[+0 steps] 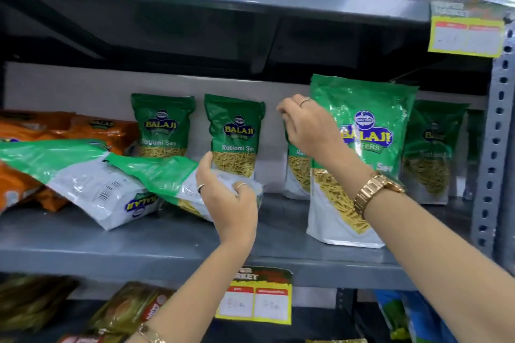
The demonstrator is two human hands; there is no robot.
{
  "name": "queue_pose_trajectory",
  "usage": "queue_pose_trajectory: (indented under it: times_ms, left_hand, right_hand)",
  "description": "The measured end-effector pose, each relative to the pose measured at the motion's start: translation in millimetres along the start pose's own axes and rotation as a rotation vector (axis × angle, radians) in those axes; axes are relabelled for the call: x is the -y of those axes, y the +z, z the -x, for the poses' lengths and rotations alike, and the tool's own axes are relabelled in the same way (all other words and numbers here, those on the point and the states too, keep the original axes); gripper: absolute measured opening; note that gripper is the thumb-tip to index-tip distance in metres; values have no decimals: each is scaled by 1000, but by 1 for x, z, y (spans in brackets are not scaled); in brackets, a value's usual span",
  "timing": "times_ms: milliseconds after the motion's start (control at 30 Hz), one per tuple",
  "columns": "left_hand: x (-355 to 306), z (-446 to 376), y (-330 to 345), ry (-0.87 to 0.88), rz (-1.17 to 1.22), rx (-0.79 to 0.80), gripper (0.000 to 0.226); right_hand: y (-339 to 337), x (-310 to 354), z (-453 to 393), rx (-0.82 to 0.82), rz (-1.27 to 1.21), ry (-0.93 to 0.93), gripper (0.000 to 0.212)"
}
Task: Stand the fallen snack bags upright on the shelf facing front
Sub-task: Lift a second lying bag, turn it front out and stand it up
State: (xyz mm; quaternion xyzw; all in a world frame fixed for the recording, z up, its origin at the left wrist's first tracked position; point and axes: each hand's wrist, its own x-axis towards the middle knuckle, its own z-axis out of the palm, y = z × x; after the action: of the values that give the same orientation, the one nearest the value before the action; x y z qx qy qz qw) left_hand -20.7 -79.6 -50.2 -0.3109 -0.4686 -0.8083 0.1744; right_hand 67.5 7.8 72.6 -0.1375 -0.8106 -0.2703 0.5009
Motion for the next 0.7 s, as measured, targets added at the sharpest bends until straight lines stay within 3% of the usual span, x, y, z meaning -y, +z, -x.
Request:
queue_pose_trajectory:
  times_ms: [100,267,333,400,533,700]
  left_hand:
    - [4,-18,-18,-53,-70,-38,65]
    - [16,-32,-44,-328,-126,-108,89]
    - [26,-35,-53,-456,-74,-72,100]
    - [35,-39,-57,-597,-5,-10,103]
    - [49,-49,-52,-797,122,141,74]
    - [61,-52,-50,-699,230,273,59]
  right_hand:
    - [36,17,-2,168,-170,156,22]
    - [100,47,15,506,-627,579,61]
    - [121,51,21,590,-769,694,58]
    - [132,47,23,671,-907,802,38]
    - [134,44,22,849,-970,829,36]
    - [132,42,26,839,-1036,859,40]
